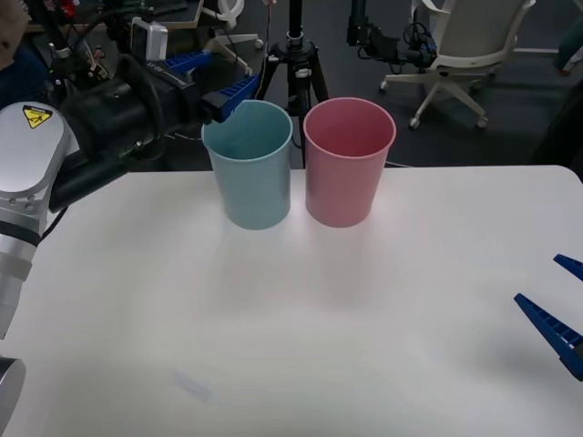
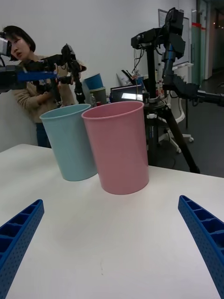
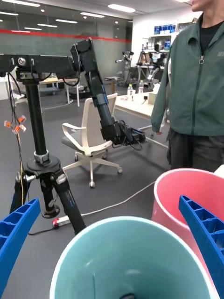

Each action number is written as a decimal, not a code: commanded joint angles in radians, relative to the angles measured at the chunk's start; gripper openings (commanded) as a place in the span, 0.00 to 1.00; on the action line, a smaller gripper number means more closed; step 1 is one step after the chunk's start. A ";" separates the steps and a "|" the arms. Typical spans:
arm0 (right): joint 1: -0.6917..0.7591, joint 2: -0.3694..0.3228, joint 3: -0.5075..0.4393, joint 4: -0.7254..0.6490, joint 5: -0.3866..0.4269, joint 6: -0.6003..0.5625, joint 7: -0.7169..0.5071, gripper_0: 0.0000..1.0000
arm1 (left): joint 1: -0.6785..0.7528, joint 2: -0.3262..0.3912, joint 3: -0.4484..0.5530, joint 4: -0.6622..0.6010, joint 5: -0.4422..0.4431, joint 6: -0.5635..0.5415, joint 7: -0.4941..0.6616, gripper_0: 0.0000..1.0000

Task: Grasp the object on the table and drop it into the matching bin: aluminum can to the light blue bin, PET bottle to the pink bin.

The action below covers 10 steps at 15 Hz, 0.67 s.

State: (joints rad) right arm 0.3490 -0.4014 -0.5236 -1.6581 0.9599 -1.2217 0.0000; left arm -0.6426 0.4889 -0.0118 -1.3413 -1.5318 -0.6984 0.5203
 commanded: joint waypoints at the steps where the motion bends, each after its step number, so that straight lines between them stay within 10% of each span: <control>1: 0.000 0.000 0.000 0.000 0.000 0.000 0.000 1.00 | 0.081 0.050 0.009 -0.075 0.068 -0.010 -0.008 1.00; 10: 0.000 0.000 0.000 0.000 0.000 0.000 0.000 1.00 | 0.472 0.105 0.170 -0.355 0.216 -0.041 -0.045 1.00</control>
State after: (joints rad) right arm 0.3490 -0.4014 -0.5236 -1.6581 0.9599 -1.2217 0.0000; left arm -0.2071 0.5961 0.1436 -1.6783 -1.3281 -0.7389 0.4812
